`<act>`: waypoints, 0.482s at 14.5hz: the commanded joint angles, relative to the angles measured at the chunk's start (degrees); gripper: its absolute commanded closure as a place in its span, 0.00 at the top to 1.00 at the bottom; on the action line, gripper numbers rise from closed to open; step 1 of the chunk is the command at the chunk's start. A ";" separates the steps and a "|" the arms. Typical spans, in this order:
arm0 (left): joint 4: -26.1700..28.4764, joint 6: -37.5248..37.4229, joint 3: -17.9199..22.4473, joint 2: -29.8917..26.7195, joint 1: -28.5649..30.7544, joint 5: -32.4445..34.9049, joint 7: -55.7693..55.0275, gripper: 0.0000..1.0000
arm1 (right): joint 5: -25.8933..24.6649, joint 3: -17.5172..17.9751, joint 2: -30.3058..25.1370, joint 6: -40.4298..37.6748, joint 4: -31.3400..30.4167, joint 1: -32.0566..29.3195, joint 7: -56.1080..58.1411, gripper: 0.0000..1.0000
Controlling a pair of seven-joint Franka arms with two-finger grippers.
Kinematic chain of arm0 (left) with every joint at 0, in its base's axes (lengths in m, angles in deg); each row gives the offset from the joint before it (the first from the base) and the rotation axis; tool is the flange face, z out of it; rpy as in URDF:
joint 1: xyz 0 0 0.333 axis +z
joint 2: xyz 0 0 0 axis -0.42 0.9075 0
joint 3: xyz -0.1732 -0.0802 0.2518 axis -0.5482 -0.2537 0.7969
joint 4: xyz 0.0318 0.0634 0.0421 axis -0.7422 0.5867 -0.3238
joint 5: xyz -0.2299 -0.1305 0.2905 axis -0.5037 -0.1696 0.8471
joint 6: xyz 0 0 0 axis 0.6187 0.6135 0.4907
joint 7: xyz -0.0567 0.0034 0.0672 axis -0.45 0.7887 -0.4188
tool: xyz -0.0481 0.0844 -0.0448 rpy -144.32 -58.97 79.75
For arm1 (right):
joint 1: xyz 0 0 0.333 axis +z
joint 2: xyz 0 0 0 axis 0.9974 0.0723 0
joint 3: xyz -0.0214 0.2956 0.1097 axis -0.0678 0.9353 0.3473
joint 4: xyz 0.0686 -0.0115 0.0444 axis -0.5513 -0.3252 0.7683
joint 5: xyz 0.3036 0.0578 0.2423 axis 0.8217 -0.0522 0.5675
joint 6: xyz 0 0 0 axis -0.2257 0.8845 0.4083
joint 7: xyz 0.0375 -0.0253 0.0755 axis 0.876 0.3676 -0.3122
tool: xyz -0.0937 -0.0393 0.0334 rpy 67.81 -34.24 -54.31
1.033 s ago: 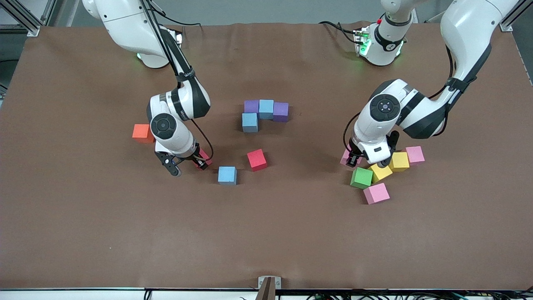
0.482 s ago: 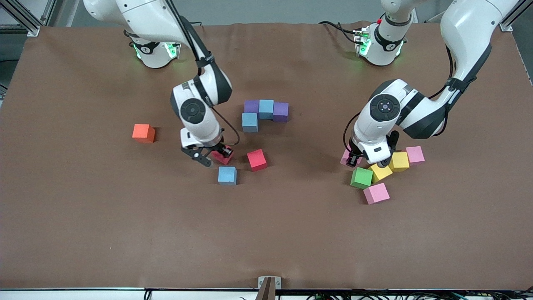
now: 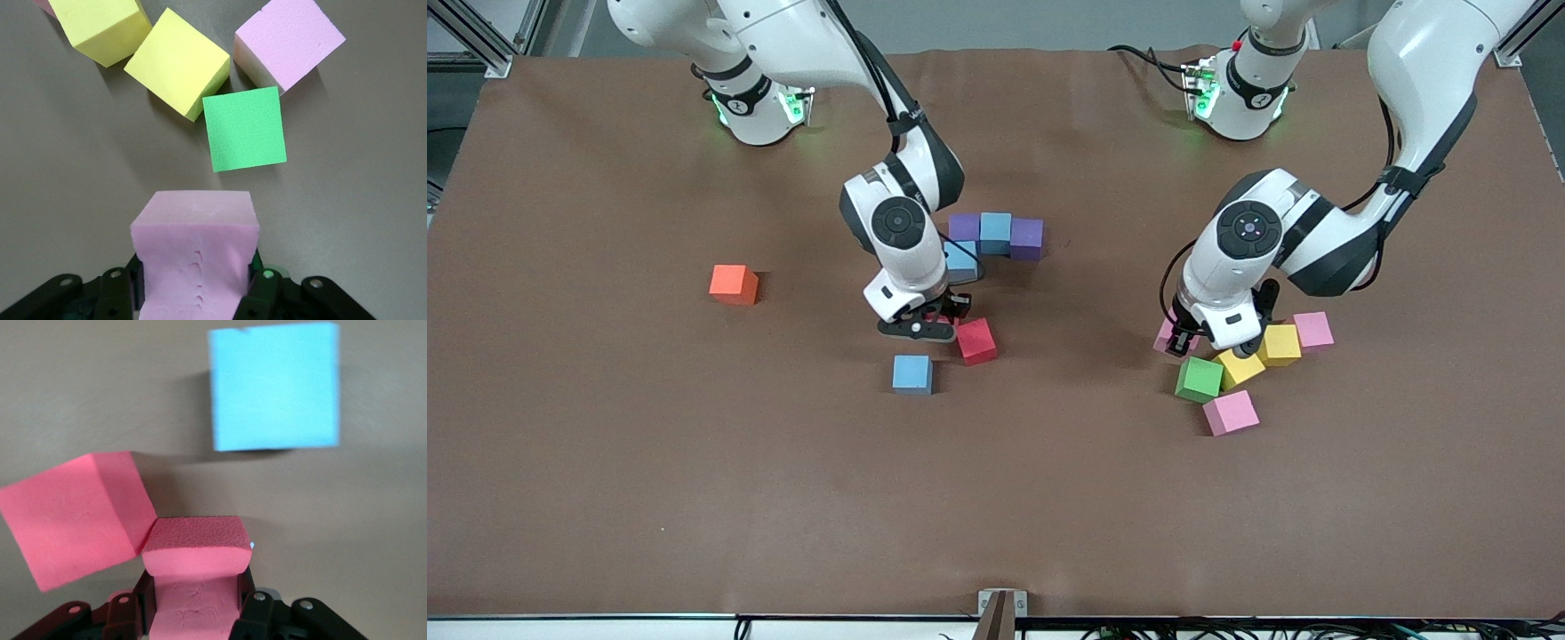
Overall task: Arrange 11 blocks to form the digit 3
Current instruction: 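Carry the red cube toward the central cubes and lower it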
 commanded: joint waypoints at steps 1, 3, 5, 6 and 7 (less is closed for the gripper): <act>-1.02 -1.31 -0.53 0.59 -0.13 -1.19 0.35 0.29 | 0.35 -0.45 1.54 -0.44 1.60 1.29 5.15 0.00; -1.11 -1.31 -0.53 0.59 -0.13 -1.19 0.35 0.29 | 0.35 -0.45 1.54 -0.97 1.34 2.43 4.80 0.00; -1.11 -1.31 -0.53 0.59 -0.13 -1.19 0.44 0.29 | 0.44 -0.45 1.54 -3.25 1.34 3.05 3.67 0.00; -1.11 -1.31 -0.53 0.59 -0.13 -1.19 0.44 0.29 | 0.44 -0.45 1.54 -3.69 1.08 3.66 2.26 0.00; -1.11 -1.31 -0.53 0.59 -0.13 -1.19 0.44 0.29 | 0.44 -0.45 1.45 -3.87 0.99 3.93 0.42 0.00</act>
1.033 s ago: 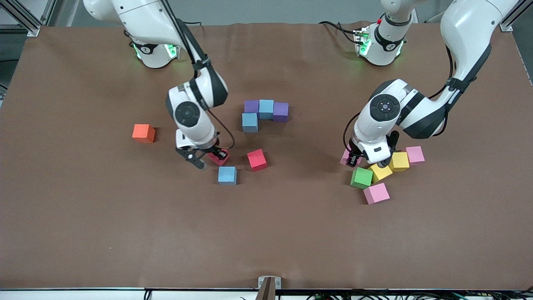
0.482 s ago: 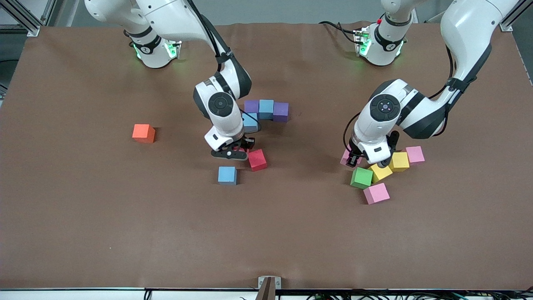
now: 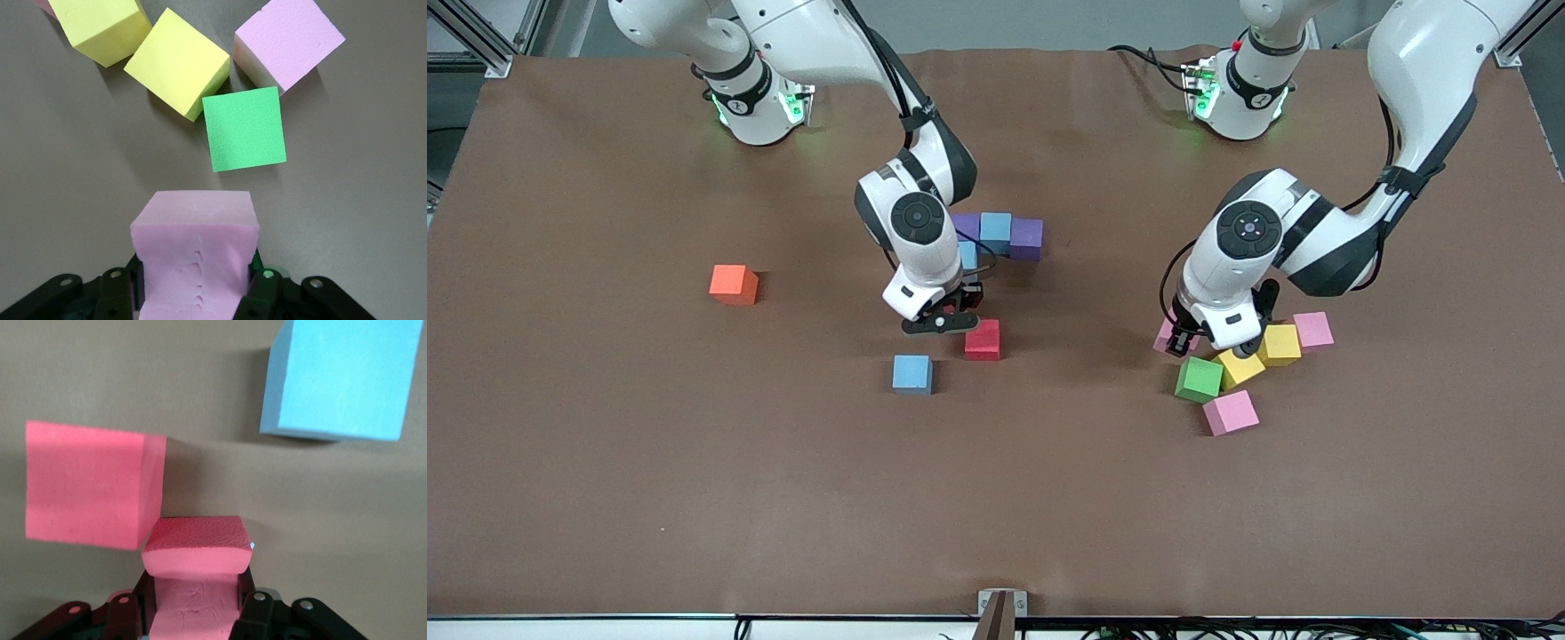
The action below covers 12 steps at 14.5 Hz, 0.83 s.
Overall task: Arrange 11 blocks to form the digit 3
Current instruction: 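Carry the red cube toward the central cubes and lower it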
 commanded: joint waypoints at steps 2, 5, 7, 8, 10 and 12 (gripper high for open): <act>-1.09 -1.31 -0.53 0.58 -0.13 -1.19 0.52 0.29 | 0.45 -0.30 1.10 -1.31 -0.05 1.80 -4.91 0.00; -1.62 -1.31 -0.53 0.58 -0.13 -1.19 0.44 0.29 | 0.45 -0.31 1.01 -1.40 -0.14 2.07 -7.19 0.00; -1.71 -1.31 -0.53 0.58 -0.21 -1.19 0.35 0.29 | 0.54 -0.30 0.75 -1.40 -0.75 2.16 -7.99 0.00; -1.71 -1.31 -0.53 0.58 -0.21 -1.19 0.18 0.29 | 0.63 -0.30 0.66 -1.40 -0.84 2.16 -8.25 0.00; -1.79 -1.31 -0.53 0.58 -1.09 -1.19 0.00 0.29 | 0.81 -0.30 -0.04 -0.79 -2.15 2.42 -8.86 0.00; -1.79 -1.31 -0.44 1.19 -1.18 -1.19 -0.18 0.29 | 0.81 -0.30 -0.92 -0.78 -3.21 2.77 -9.04 0.00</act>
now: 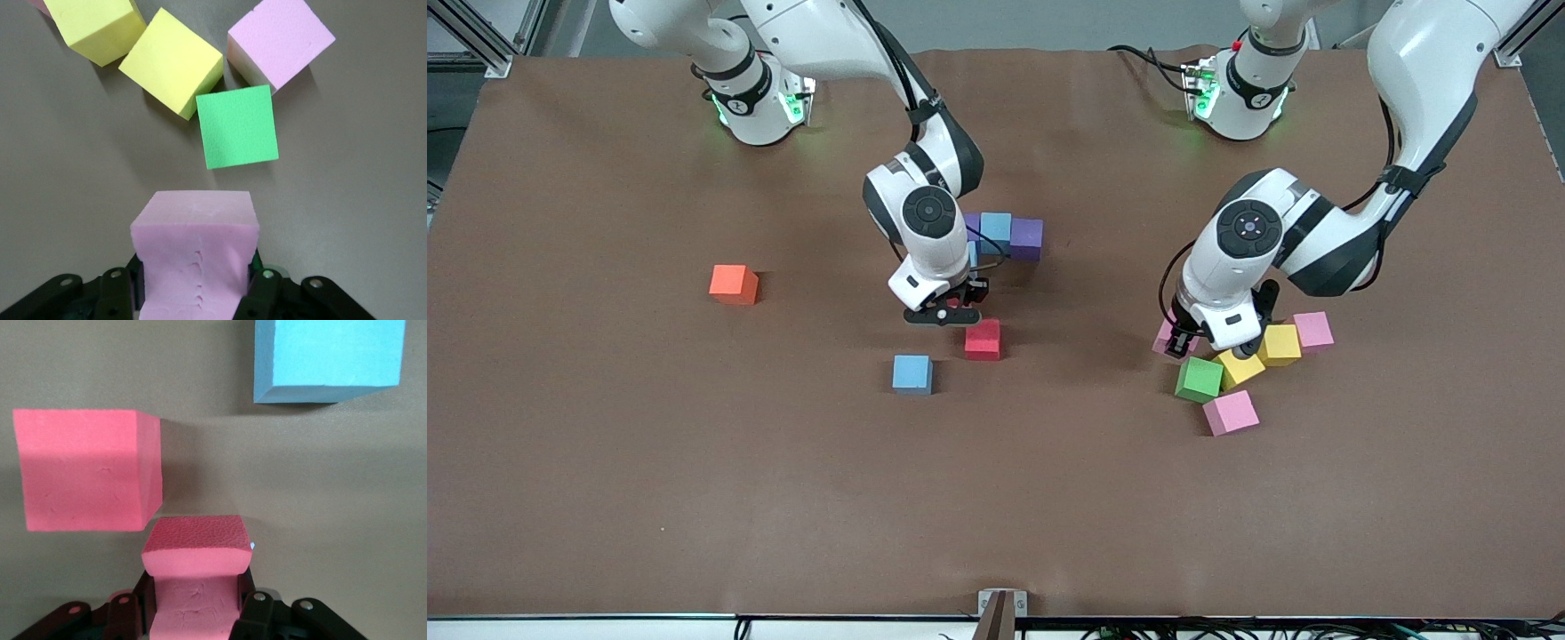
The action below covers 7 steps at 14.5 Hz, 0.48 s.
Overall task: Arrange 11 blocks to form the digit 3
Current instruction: 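Carry the red cube toward the central cubes and lower it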
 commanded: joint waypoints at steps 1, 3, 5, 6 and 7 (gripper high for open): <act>-1.34 -1.31 -0.40 1.26 -0.63 -1.19 -0.26 0.29 | 0.89 -0.06 -1.33 0.12 -3.56 1.69 -1.73 0.00; -1.43 -1.31 -0.40 1.26 -0.72 -1.19 -0.27 0.29 | 0.90 -0.06 -2.12 0.12 -4.17 2.12 -2.52 0.00; -1.69 -1.31 -0.40 1.26 -0.72 -1.19 -0.27 0.29 | 1.16 -0.06 -2.39 0.29 -4.53 2.39 -2.52 0.00; -1.69 -1.31 -0.49 1.26 -0.72 -1.19 -0.27 0.29 | 1.16 -0.06 -2.39 0.29 -4.62 2.65 -2.52 0.00; -1.69 -1.31 -0.40 1.26 -0.72 -1.19 -0.27 0.29 | 1.25 -0.06 -2.48 0.29 -4.62 2.74 -2.95 0.00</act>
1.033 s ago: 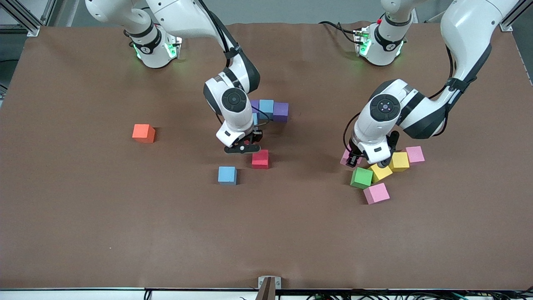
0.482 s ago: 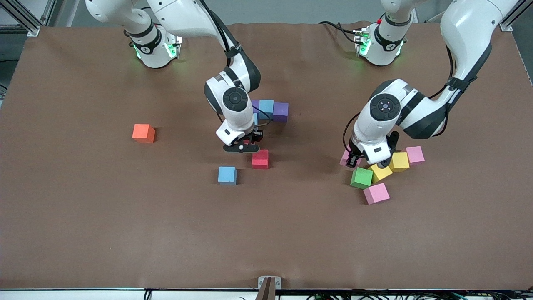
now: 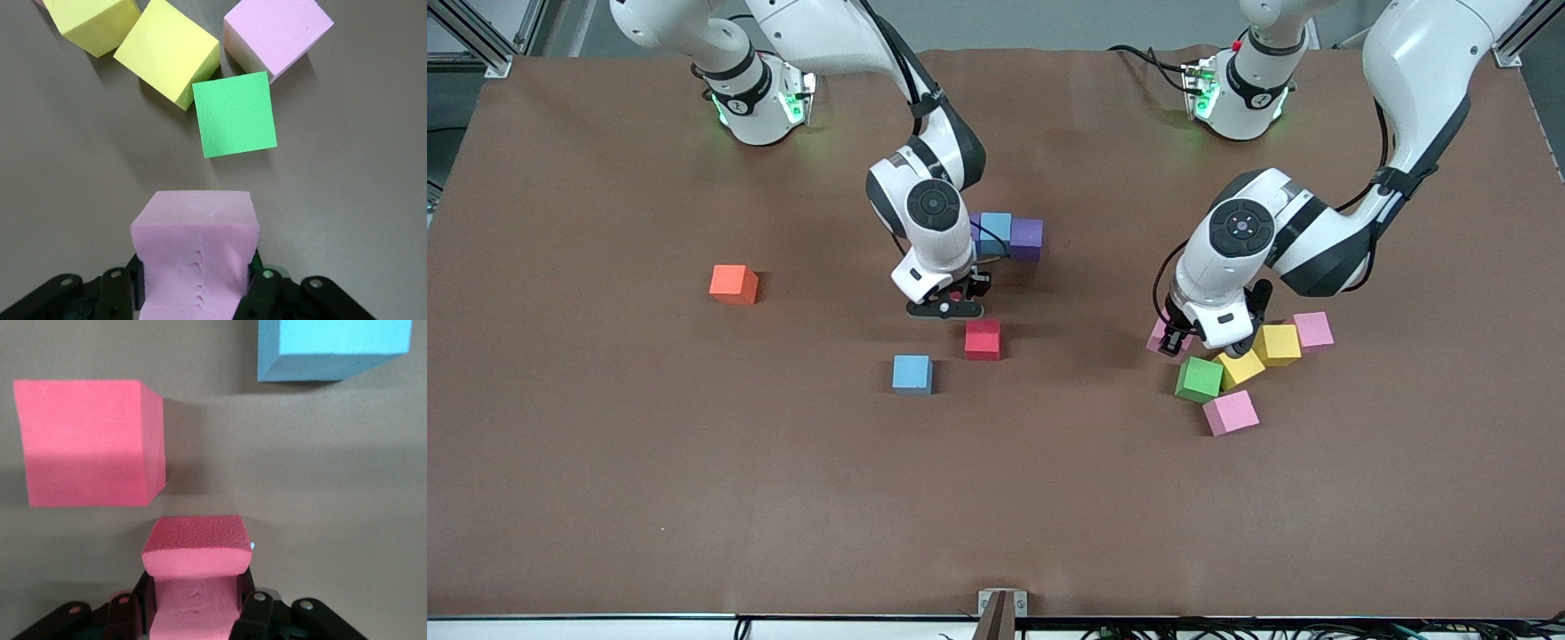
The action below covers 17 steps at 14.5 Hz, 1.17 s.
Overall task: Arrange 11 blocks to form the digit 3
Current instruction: 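Carry the red cube toward the central cubes and lower it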
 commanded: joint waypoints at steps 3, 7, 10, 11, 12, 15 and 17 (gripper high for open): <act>-1.45 -1.31 -0.49 0.69 -0.44 -1.19 -0.35 0.29 | 1.21 -0.07 -1.61 0.89 -3.67 1.86 -2.98 0.00; -2.16 -1.31 -0.41 0.78 -1.23 -1.19 -1.14 0.29 | 1.21 -0.07 -1.70 1.43 -3.76 2.30 -4.30 0.00; -2.16 -1.31 -0.41 0.78 -1.14 -1.19 -1.06 0.29 | 1.21 -0.07 -1.70 1.60 -3.76 2.30 -4.56 0.00; -2.16 -1.31 -0.41 0.78 -1.14 -1.19 -1.05 0.29 | 1.21 -0.07 -1.61 1.86 -3.76 2.30 -4.56 0.00; -2.16 -1.31 -0.41 0.78 -1.14 -1.19 -1.05 0.29 | 1.21 -0.07 -1.61 2.04 -3.76 2.30 -4.56 0.00; -2.16 -1.31 -0.41 0.87 -1.14 -1.19 -0.97 0.29 | 1.21 -0.07 -1.52 2.30 -3.76 2.48 -4.56 0.00; -2.25 -1.31 -0.41 0.87 -1.14 -1.19 -1.05 0.30 | 1.21 -0.07 -1.43 2.30 -3.76 2.48 -4.56 0.00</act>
